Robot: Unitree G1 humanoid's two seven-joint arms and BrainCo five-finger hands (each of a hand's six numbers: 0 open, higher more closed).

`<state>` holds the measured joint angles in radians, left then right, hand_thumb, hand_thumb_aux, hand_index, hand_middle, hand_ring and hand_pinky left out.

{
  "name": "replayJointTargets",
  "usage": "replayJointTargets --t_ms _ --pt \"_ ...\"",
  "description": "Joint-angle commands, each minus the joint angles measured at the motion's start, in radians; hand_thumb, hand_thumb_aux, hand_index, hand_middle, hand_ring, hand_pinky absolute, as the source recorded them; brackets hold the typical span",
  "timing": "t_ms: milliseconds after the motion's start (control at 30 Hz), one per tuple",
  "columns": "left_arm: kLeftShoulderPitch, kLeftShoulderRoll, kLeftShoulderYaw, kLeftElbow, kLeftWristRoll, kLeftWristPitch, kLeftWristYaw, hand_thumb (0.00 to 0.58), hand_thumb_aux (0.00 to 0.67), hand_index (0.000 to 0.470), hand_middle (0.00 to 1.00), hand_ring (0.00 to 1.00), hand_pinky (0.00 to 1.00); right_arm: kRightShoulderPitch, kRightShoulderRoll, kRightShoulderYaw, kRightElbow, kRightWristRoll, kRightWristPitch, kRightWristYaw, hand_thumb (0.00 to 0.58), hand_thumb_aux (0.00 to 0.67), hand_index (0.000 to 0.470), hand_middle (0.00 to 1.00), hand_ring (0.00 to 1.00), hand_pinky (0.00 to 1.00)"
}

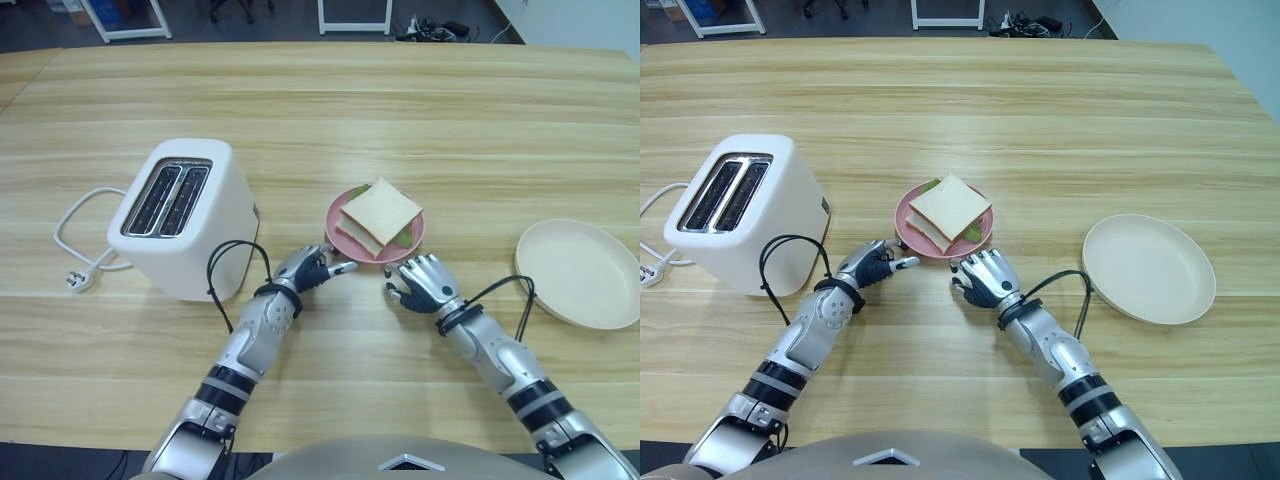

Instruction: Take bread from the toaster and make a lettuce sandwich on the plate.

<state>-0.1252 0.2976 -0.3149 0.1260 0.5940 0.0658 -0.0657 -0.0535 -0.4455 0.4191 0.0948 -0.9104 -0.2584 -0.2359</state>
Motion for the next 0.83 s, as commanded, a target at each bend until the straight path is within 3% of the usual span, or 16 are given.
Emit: replayJointTargets --t_ms 33,133,200,267,667,833 --pt "0.030 -0.053 0.107 -0.098 -0.123 -0.155 0.136 0.000 0.000 0.000 0.00 0.00 0.00 0.109 0.001 -0.148 -0.256 0.345 -0.042 0.113 0.000 0.000 0.000 0.00 0.00 0.00" --pt "0.043 -0.157 0.165 -0.154 -0.313 -0.262 0.164 0.000 0.000 0.000 0.00 0.00 0.00 0.127 0.073 -0.251 -0.340 0.574 -0.008 0.142 0.000 0.000 0.000 0.00 0.00 0.00" --pt "0.052 -0.241 0.192 -0.186 -0.493 -0.291 0.128 0.000 0.000 0.000 0.00 0.00 0.00 0.118 0.112 -0.295 -0.314 0.642 0.022 0.141 0.000 0.000 0.000 0.00 0.00 0.00" --pt "0.040 -0.277 0.214 -0.162 -0.554 -0.306 0.127 0.000 0.000 0.000 0.00 0.00 0.00 0.108 0.147 -0.315 -0.262 0.681 0.042 0.141 0.000 0.000 0.000 0.00 0.00 0.00" --pt "-0.015 -0.270 0.306 -0.079 -0.602 -0.335 0.099 0.000 0.000 0.000 0.00 0.00 0.00 0.023 0.311 -0.378 -0.165 0.709 0.199 0.077 0.000 0.000 0.000 0.00 0.00 0.00" --pt "-0.058 -0.280 0.312 0.012 -0.596 -0.367 0.094 0.000 0.000 0.000 0.00 0.00 0.00 0.003 0.320 -0.370 -0.142 0.689 0.152 0.068 0.000 0.000 0.000 0.00 0.00 0.00"
